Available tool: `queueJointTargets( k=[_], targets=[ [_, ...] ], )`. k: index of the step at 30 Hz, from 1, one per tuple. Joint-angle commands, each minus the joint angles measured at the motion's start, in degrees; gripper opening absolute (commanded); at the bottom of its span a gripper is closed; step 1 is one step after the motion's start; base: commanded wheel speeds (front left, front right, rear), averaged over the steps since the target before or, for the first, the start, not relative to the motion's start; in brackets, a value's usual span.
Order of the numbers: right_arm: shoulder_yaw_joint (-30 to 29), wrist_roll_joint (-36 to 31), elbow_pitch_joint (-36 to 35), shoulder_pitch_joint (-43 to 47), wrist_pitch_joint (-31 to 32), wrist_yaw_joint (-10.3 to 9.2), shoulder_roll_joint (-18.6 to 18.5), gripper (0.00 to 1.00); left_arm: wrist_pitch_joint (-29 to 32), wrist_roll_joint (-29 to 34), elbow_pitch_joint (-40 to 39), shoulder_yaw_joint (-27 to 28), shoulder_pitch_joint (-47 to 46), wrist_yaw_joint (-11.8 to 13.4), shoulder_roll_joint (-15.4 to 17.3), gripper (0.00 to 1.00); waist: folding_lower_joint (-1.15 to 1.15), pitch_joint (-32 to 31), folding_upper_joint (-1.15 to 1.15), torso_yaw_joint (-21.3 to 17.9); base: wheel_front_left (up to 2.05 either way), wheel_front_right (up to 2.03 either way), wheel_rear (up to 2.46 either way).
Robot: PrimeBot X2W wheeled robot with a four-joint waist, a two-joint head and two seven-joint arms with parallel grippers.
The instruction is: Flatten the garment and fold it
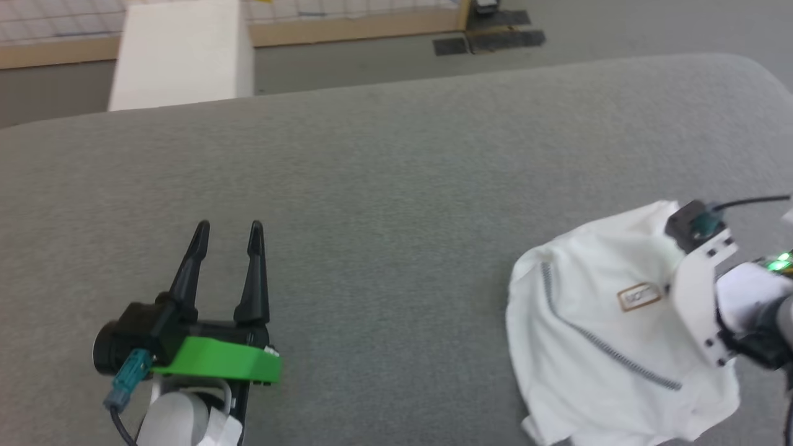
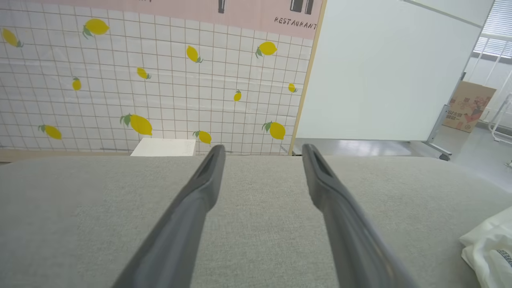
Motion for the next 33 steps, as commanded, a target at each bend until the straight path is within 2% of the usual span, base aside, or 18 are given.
queueJointTargets(
  k=[1,6,12,19,27,28,29,30,33],
  targets=[
    [-0.73,0.25,0.53,-1.68,-0.42,-0.11,-1.17,0.0,-0.21,1.0,-0.48,-0.39,-1.68,-0.37,0.62,1.0,0.0,6.56,0.57,-7.0,0.0,0.0,0.0],
    [-4.73,-0.07,5.5,-5.87,-2.98,-0.11,-4.47,0.0,0.41,2.17,-2.06,-1.65,-5.34,-0.38,2.75,1.0,0.0,12.84,0.57,-9.85,0.0,0.0,0.0],
    [-10.76,-2.82,15.39,-11.21,-7.91,-0.11,-6.15,0.0,2.84,3.31,-5.59,-2.02,-8.36,-0.36,4.99,1.0,0.0,19.14,0.57,-10.67,0.0,0.0,0.0],
    [-19.25,-7.47,24.2,-17.15,-13.97,-0.11,-5.4,0.0,5.74,4.45,-10.67,-1.48,-9.79,0.42,6.89,1.0,0.0,25.41,0.57,-9.92,0.0,0.0,0.0],
    [-28.44,-12.85,31.74,-22.17,-19.76,-0.11,-4.36,0.0,7.21,4.86,-14.26,-1.05,-9.76,1.25,7.88,1.0,0.0,29.23,0.57,-8.32,0.0,0.0,0.0],
    [-29.13,-13.37,32.24,-22.53,-20.55,-0.11,-4.09,0.14,7.27,4.84,-14.45,-1.0,-9.66,1.35,7.92,1.0,0.0,29.42,0.57,-8.22,0.0,0.0,0.0],
    [-29.73,-14.06,32.89,-22.82,-21.31,-0.11,-3.79,0.54,7.29,4.79,-14.62,-0.95,-9.53,1.43,7.98,1.0,0.0,29.63,0.57,-8.09,0.0,0.0,0.0],
    [-30.1,-14.47,33.32,-23.04,-21.8,-0.11,-3.49,1.0,7.3,4.74,-14.72,-0.89,-9.44,1.48,8.05,1.0,0.0,29.73,0.57,-8.04,0.0,0.0,0.0],
    [-31.24,-15.19,34.53,-23.81,-24.09,-0.11,-2.75,1.0,7.27,4.57,-14.77,-0.86,-9.25,1.58,8.21,1.0,0.0,29.87,0.57,-7.78,0.0,0.0,0.0]
  ],
)
